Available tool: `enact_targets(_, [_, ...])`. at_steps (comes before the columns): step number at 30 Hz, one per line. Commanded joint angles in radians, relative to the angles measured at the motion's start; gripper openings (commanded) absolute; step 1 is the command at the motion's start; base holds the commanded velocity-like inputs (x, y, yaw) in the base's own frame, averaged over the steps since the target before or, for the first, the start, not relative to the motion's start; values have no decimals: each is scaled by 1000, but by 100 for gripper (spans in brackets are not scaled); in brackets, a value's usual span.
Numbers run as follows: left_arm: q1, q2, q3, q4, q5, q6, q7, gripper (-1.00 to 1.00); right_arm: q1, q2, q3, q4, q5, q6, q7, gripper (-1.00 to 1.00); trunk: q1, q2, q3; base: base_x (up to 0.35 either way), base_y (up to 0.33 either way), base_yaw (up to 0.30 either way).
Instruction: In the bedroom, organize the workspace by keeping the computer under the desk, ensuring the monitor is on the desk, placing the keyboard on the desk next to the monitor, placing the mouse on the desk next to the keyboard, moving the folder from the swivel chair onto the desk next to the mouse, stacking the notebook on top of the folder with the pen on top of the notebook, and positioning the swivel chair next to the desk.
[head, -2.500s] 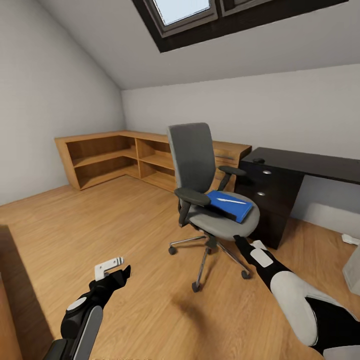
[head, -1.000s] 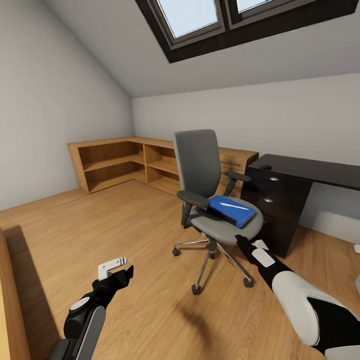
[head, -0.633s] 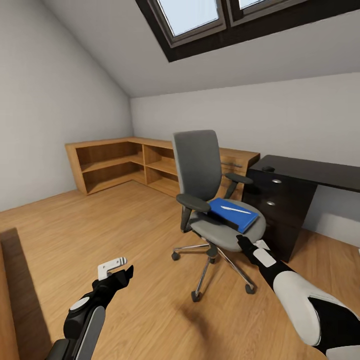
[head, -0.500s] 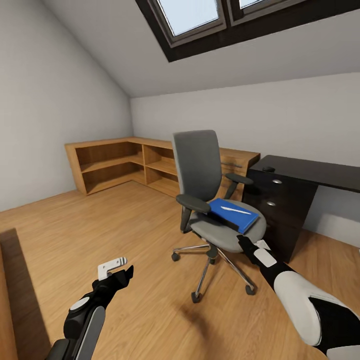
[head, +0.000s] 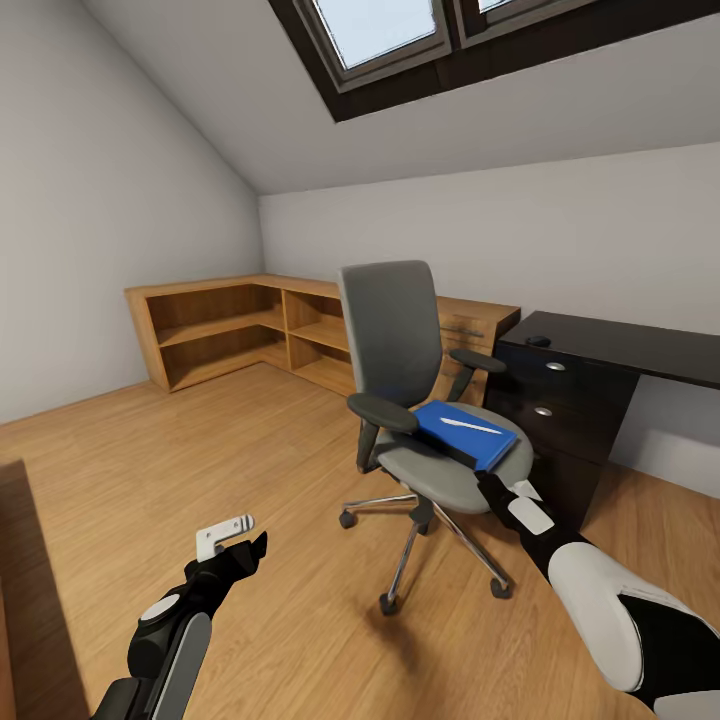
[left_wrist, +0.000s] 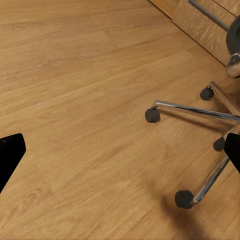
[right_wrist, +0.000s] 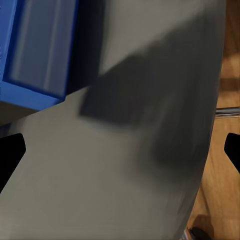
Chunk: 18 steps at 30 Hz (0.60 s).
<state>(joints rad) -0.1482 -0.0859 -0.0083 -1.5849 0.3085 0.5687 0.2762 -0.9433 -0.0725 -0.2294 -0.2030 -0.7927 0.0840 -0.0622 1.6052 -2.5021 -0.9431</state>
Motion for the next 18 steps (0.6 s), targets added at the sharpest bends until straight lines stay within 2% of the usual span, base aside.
enact_targets(1, [-1, 0, -1, -1, 11, 3, 9, 100, 0, 0, 2, -3, -8, 5, -5, 100, 0, 0, -1, 3, -1, 0])
enact_targets(7, [-1, 0, -1, -1, 11, 3, 9, 100, 0, 0, 2, -3, -8, 5, -5, 100, 0, 0, -1, 1, -1, 42])
enact_targets(18, [-1, -1, -1, -1, 11, 3, 9, 100, 0, 0, 2, -3, -8, 5, -5, 100, 0, 0, -1, 0, 0, 192])
